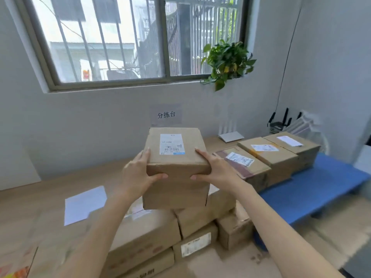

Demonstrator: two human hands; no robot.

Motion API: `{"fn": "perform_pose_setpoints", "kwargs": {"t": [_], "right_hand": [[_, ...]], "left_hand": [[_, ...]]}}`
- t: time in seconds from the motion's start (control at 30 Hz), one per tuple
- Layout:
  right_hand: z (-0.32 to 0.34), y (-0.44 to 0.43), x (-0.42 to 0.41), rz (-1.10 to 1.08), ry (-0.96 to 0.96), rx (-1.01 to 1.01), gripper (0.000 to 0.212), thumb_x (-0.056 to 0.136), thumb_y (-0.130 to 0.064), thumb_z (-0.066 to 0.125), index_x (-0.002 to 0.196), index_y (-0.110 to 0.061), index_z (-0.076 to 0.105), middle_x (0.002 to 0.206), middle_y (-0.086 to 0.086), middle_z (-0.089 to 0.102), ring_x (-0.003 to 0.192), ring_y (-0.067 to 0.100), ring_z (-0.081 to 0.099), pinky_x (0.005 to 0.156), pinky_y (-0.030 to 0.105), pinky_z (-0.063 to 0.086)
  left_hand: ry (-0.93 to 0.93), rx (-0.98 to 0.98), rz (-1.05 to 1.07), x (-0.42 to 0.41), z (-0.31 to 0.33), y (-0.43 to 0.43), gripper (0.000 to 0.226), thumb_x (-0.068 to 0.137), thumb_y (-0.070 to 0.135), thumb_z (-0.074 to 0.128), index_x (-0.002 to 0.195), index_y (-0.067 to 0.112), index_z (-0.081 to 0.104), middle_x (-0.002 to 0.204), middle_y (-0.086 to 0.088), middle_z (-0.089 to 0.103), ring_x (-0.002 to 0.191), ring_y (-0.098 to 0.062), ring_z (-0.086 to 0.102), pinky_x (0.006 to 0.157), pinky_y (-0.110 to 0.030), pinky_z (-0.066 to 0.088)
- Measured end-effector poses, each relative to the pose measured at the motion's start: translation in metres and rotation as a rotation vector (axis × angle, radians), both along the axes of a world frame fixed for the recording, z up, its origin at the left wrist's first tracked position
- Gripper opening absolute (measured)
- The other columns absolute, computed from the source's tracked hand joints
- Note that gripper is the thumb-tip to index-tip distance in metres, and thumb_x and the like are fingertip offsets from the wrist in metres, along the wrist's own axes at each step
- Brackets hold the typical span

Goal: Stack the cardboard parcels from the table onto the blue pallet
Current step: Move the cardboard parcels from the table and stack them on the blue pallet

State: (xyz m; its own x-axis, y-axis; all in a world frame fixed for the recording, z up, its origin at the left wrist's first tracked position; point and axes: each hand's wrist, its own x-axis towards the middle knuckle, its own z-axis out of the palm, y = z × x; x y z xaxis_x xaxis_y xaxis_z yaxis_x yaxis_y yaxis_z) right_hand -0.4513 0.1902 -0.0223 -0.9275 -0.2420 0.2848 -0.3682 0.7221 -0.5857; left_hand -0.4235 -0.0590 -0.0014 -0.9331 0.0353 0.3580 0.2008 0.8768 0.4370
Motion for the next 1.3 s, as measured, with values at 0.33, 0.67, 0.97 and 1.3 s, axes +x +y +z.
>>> {"fn": "perform_pose_setpoints", "kwargs": {"t": [0.33,0.67,0.97,1.3], "right_hand": [[0.011,0.27,-0.013,-0.093,-0.06,-0.028,0.091,0.075,-0.041,0.079,0.149,-0.039,0.026,0.143,-0.009,0.042,0.126,0.014,0.043,0.099,0.03,0.04],[0.01,0.456,-0.062,-0.224,-0.098,-0.11,0.094,0.072,-0.042,0.081,0.146,-0.048,0.024,0.139,-0.008,0.043,0.122,0.016,0.045,0.099,0.036,0.045],[0.03,0.585,-0.151,-0.284,-0.078,-0.069,0.095,0.071,-0.035,0.083,0.148,-0.043,0.027,0.138,-0.008,0.046,0.122,0.015,0.046,0.101,0.03,0.041],[0.054,0.705,-0.247,-0.307,-0.062,-0.045,0.095,0.07,-0.022,0.085,0.148,-0.035,0.032,0.143,-0.006,0.046,0.129,0.015,0.044,0.092,0.014,0.03]], "left_hand": [[-0.02,0.075,-0.106,-0.04,-0.005,0.271,0.1,0.072,0.051,0.075,0.151,0.019,0.023,0.152,0.005,0.034,0.133,-0.027,0.039,0.105,-0.035,0.032],[0.026,0.001,-0.226,-0.112,0.008,0.455,0.096,0.074,0.057,0.07,0.15,0.022,0.022,0.149,0.008,0.037,0.128,-0.025,0.043,0.1,-0.034,0.035],[0.033,0.029,-0.294,-0.213,0.011,0.583,0.092,0.08,0.057,0.064,0.152,0.021,0.018,0.154,0.003,0.031,0.132,-0.026,0.039,0.107,-0.035,0.029],[0.075,0.039,-0.351,-0.31,0.021,0.698,0.08,0.086,0.052,0.06,0.148,0.018,0.023,0.139,0.003,0.044,0.115,-0.024,0.048,0.096,-0.035,0.038]]}}
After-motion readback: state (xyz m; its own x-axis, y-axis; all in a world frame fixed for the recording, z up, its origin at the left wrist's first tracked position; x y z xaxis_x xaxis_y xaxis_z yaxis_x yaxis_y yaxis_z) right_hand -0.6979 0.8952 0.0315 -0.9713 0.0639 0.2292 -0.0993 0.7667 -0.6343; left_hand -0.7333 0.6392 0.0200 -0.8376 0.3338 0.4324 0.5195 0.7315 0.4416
